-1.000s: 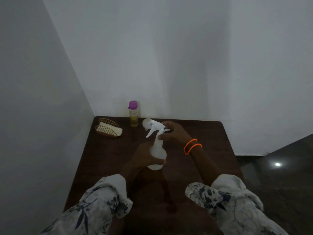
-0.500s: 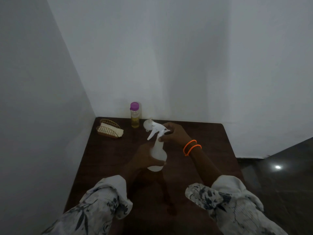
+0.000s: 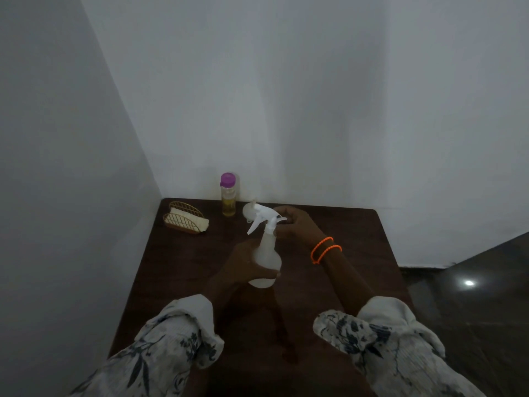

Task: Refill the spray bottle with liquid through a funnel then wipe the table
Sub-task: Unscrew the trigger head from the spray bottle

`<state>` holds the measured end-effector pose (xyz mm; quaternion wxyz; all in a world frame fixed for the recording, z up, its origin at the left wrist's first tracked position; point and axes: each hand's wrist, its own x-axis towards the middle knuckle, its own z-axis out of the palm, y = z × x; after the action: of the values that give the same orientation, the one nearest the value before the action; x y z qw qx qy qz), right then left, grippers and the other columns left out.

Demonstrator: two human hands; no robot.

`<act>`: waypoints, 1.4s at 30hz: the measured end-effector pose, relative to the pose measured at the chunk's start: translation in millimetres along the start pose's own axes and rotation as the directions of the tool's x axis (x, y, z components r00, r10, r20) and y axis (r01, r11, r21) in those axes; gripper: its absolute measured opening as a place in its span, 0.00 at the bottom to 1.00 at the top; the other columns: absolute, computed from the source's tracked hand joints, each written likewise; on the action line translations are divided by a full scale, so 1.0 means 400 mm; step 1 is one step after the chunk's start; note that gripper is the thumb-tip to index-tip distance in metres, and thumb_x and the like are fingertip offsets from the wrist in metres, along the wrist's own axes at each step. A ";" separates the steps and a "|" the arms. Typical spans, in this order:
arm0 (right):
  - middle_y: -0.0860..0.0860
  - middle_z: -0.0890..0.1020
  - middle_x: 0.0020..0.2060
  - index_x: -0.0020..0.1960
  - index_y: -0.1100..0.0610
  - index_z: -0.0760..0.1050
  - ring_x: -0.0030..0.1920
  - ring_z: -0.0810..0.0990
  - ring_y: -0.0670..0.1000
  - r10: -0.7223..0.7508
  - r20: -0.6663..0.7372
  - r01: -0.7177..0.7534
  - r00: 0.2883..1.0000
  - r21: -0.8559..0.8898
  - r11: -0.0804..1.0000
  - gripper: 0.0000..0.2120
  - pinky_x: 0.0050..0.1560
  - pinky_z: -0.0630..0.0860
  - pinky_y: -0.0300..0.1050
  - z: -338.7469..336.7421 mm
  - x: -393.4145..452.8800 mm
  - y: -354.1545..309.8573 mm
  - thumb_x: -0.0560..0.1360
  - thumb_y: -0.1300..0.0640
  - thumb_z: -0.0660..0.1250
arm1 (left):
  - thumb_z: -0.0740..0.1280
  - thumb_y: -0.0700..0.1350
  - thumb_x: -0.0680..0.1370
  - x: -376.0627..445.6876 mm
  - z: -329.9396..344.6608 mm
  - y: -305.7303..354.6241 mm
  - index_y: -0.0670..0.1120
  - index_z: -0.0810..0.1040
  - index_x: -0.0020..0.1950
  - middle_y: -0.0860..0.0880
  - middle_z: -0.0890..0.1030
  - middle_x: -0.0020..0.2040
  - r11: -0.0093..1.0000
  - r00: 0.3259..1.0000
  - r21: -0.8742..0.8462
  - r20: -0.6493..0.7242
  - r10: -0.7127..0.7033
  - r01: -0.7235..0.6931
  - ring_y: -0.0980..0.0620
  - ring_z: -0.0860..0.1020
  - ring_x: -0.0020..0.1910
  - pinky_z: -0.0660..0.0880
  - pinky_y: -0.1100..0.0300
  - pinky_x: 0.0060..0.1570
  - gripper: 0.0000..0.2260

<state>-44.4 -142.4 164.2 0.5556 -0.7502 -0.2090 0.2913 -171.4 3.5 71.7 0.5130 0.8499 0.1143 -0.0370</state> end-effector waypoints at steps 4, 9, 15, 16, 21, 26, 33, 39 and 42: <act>0.59 0.84 0.50 0.59 0.63 0.77 0.47 0.85 0.51 0.002 0.005 -0.002 1.000 -0.037 0.999 0.23 0.44 0.83 0.43 0.007 -0.004 -0.001 0.66 0.66 0.80 | 0.83 0.64 0.59 0.001 -0.001 -0.004 0.52 0.76 0.69 0.56 0.80 0.62 1.000 1.000 0.013 -0.001 0.002 -0.002 0.57 0.79 0.61 0.79 0.59 0.57 0.42; 0.58 0.84 0.47 0.58 0.64 0.78 0.44 0.84 0.48 -0.004 -0.021 0.004 1.000 0.000 1.000 0.21 0.44 0.82 0.42 0.008 -0.008 0.004 0.67 0.71 0.76 | 0.82 0.67 0.58 0.005 0.002 -0.011 0.53 0.75 0.69 0.57 0.80 0.63 1.000 1.000 0.030 -0.006 0.000 0.000 0.57 0.79 0.61 0.81 0.55 0.58 0.44; 0.61 0.84 0.51 0.59 0.64 0.77 0.48 0.85 0.53 0.012 0.002 -0.012 1.000 0.022 1.000 0.23 0.47 0.84 0.48 0.010 -0.009 0.004 0.66 0.66 0.79 | 0.82 0.68 0.57 0.010 0.008 -0.026 0.54 0.75 0.69 0.56 0.80 0.63 0.999 1.000 0.021 -0.011 -0.024 0.024 0.56 0.79 0.61 0.81 0.51 0.59 0.44; 0.62 0.84 0.50 0.59 0.65 0.77 0.47 0.85 0.53 -0.001 -0.010 0.002 1.000 0.020 1.000 0.23 0.46 0.84 0.45 0.009 -0.009 0.003 0.66 0.67 0.79 | 0.82 0.68 0.57 0.009 0.008 -0.027 0.54 0.75 0.69 0.56 0.80 0.63 0.999 1.000 0.021 -0.007 -0.027 0.027 0.56 0.80 0.61 0.81 0.51 0.59 0.44; 0.62 0.85 0.45 0.57 0.66 0.79 0.44 0.86 0.53 -0.055 -0.086 0.068 0.995 0.162 0.984 0.21 0.45 0.82 0.45 0.009 -0.017 -0.010 0.66 0.71 0.78 | 0.82 0.68 0.57 0.009 0.009 -0.025 0.53 0.74 0.70 0.55 0.79 0.64 1.000 0.999 0.013 -0.030 -0.012 0.012 0.55 0.79 0.62 0.81 0.52 0.60 0.45; 0.60 0.85 0.44 0.56 0.68 0.78 0.43 0.86 0.54 -0.053 -0.135 0.078 0.989 0.191 0.978 0.17 0.44 0.82 0.47 0.010 -0.023 -0.016 0.69 0.68 0.77 | 0.80 0.68 0.57 0.015 0.005 -0.009 0.51 0.72 0.70 0.54 0.77 0.64 0.999 0.998 0.032 -0.054 0.019 -0.017 0.53 0.77 0.62 0.80 0.50 0.60 0.46; 0.61 0.86 0.42 0.52 0.65 0.80 0.41 0.86 0.58 -0.091 -0.214 0.135 0.973 0.204 0.970 0.14 0.42 0.83 0.50 0.002 -0.020 -0.048 0.68 0.66 0.79 | 0.82 0.67 0.56 0.016 0.015 -0.016 0.53 0.71 0.69 0.55 0.73 0.64 0.999 0.996 0.039 -0.089 -0.014 0.017 0.54 0.75 0.64 0.79 0.49 0.60 0.46; 0.65 0.84 0.43 0.52 0.68 0.79 0.43 0.86 0.61 -0.118 -0.319 0.205 0.940 0.255 0.945 0.16 0.45 0.83 0.53 -0.027 -0.007 -0.070 0.68 0.65 0.79 | 0.82 0.70 0.54 0.016 0.015 -0.026 0.55 0.72 0.67 0.56 0.74 0.64 0.995 0.997 0.084 -0.066 -0.044 0.050 0.54 0.75 0.63 0.79 0.48 0.61 0.46; 0.64 0.85 0.44 0.52 0.66 0.80 0.44 0.86 0.61 -0.124 -0.379 0.235 0.917 0.262 0.936 0.16 0.45 0.84 0.55 -0.042 0.003 -0.081 0.68 0.64 0.80 | 0.81 0.69 0.55 0.014 0.015 -0.036 0.55 0.71 0.69 0.56 0.73 0.66 0.990 0.999 0.134 -0.031 -0.044 0.048 0.54 0.74 0.65 0.77 0.49 0.63 0.47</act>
<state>-32.0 -144.1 198.7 0.7167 -0.6742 -0.1263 0.1261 -168.8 5.6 55.6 0.4519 0.8801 0.1383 -0.0448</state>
